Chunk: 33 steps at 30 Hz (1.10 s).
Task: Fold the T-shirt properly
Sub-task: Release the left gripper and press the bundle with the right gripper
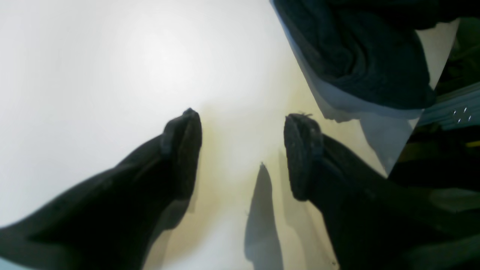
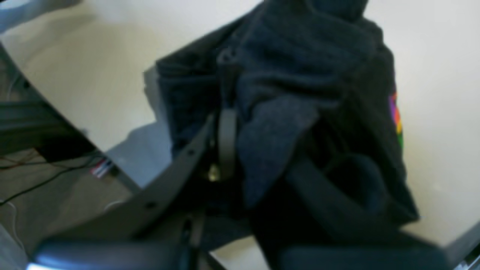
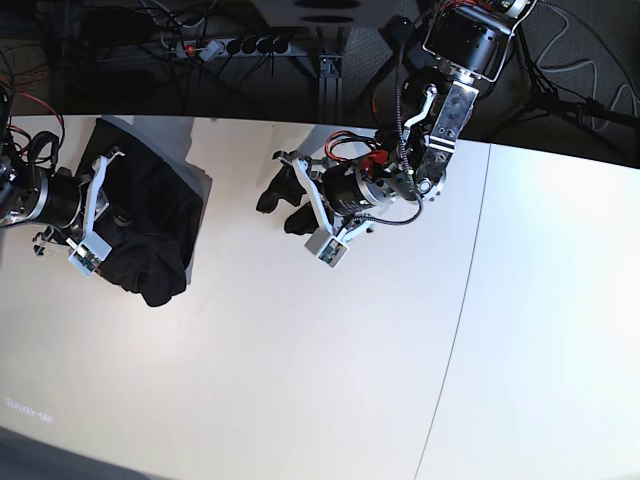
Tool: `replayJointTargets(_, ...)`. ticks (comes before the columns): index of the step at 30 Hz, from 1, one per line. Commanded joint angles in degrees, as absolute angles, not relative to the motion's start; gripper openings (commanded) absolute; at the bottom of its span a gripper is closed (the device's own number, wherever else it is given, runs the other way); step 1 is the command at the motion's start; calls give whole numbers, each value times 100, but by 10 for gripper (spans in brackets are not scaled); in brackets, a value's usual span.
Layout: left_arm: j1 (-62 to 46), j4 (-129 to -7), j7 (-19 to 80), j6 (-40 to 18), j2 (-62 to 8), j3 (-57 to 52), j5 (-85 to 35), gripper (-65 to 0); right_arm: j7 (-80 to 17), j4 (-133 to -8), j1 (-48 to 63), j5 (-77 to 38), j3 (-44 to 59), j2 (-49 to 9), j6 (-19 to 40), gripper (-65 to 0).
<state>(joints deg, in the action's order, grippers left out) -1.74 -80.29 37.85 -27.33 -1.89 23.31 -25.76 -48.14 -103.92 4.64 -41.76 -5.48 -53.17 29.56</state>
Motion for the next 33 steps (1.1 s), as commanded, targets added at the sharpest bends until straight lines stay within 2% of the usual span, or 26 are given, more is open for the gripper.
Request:
replayJointTargets(1, -176, -7977, 4178, -2641, -224, 2333, -2215, -257, -4744, -10464, 401, -4219, -475, -5461, 3343, -650)
replayJointTargets(6, -178, -7977, 4278, -2637, -224, 2333, -2331, -259, -4788, -10475, 464, -4254, -475, -5535, 3345, -650)
replayJointTargets(14, -222, -7981, 4372, -2637, -224, 2333, -2506, -259, -4873, -10726, 464, -4353, -475, -6034, 3345, -650)
replayJointTargets(20, -220, -7981, 4353, -2639, -224, 2333, -2499, -259, -4956, -10726, 709, -4338, -480, -6047, 3345, -650)
replayJointTargets(23, -220, -7981, 4281, -2639, -224, 2333, -2499, -259, -4958, -10728, 980, -4191, -480, -6047, 3350, -428)
replayJointTargets(25, -220, -7981, 4250, -2637, -222, 2333, -2458, -259, -4958, -10753, 1151, -4088, -482, -6047, 3358, -348)
replayJointTargets(33, -196, -7981, 4217, -2639, -224, 2333, -2414, -259, -5127, -11498, 1710, -4045, -482, -6042, 3369, -344)
